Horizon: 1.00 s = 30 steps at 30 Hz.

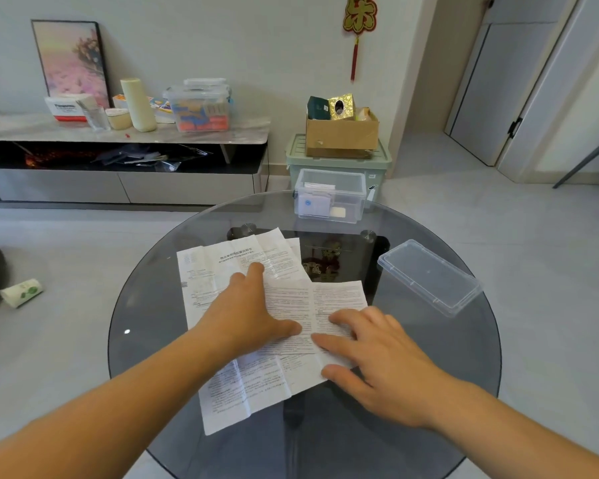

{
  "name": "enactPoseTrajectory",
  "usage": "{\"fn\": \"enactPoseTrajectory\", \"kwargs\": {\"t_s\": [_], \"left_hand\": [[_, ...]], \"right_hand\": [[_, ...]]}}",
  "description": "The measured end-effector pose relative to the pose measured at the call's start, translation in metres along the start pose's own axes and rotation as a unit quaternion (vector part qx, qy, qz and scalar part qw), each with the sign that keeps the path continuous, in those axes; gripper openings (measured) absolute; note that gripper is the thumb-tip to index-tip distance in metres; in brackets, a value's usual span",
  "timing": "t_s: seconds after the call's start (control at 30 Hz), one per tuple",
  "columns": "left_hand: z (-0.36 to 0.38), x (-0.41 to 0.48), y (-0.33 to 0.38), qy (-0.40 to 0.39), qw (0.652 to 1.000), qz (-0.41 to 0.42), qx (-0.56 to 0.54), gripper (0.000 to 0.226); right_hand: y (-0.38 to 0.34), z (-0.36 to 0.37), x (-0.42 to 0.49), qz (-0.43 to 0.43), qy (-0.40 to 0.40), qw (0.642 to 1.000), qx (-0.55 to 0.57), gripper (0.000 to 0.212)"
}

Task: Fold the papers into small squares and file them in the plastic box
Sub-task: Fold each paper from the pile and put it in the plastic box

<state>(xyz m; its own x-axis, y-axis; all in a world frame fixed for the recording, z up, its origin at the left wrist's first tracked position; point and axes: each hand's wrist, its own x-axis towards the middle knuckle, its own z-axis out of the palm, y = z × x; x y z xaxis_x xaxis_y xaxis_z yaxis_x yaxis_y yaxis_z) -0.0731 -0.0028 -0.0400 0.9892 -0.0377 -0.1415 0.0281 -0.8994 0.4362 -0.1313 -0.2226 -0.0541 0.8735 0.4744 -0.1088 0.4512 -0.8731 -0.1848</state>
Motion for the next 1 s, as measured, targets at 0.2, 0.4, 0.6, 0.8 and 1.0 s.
{"fn": "enactPoseTrajectory", "kwargs": {"t_s": [0.2, 0.4, 0.6, 0.8, 1.0], "left_hand": [[-0.003, -0.001, 0.006, -0.009, 0.999, -0.027, 0.022, 0.097], [-0.009, -0.003, 0.007, -0.007, 0.999, -0.039, 0.005, 0.103], [-0.014, 0.002, 0.003, -0.037, 0.994, -0.040, -0.099, 0.091], [-0.016, 0.011, 0.001, -0.049, 0.995, -0.040, -0.076, 0.099], [-0.017, 0.017, 0.006, -0.051, 0.995, -0.022, -0.080, 0.099]], "right_hand": [[0.001, -0.005, 0.001, 0.001, -0.032, 0.998, -0.045, 0.066], [0.001, -0.012, -0.008, -0.007, -0.067, 0.997, -0.036, 0.074], [-0.002, -0.012, -0.013, -0.018, -0.081, 0.995, -0.050, 0.066], [0.000, -0.009, -0.014, -0.018, -0.069, 0.996, -0.046, 0.060], [-0.001, -0.012, -0.015, -0.013, -0.074, 0.997, -0.017, 0.060]]}}
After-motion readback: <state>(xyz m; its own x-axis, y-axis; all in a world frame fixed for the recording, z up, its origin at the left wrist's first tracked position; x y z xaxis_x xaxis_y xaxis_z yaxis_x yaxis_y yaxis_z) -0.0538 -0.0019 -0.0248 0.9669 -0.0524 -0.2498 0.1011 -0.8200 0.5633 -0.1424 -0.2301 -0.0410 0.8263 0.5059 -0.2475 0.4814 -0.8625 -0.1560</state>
